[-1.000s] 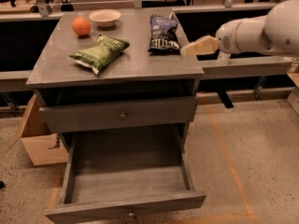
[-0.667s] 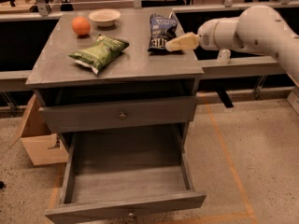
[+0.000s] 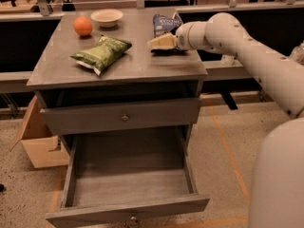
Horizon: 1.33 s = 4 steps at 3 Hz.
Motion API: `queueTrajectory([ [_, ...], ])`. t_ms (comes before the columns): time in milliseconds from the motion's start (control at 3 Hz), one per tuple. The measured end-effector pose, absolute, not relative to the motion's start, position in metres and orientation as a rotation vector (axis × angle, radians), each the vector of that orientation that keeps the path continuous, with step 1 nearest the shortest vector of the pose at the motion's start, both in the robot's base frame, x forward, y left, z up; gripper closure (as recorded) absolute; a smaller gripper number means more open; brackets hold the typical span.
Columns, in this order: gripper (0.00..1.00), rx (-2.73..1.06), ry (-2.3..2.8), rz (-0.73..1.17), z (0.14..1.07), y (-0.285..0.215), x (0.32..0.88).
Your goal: Place blue chip bag into middle drawer
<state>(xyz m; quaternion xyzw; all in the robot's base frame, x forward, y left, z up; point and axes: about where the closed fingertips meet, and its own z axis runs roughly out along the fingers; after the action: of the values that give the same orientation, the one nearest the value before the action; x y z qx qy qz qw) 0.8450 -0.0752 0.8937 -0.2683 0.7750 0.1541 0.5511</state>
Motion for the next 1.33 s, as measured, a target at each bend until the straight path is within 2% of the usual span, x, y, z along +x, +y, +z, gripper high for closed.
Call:
queueTrajectory([
  [333, 0.0, -0.605, 1.839, 0.339, 0.88, -0.076, 0.875],
  [667, 0.17, -0.577, 1.837, 0.297, 0.871, -0.083, 0.897],
  [1000, 0.41, -0.561, 1.828, 0.287, 0.866, -0.086, 0.907],
  [1333, 0.64, -0.591, 1.819, 0.316, 0.87, -0.089, 0.893],
])
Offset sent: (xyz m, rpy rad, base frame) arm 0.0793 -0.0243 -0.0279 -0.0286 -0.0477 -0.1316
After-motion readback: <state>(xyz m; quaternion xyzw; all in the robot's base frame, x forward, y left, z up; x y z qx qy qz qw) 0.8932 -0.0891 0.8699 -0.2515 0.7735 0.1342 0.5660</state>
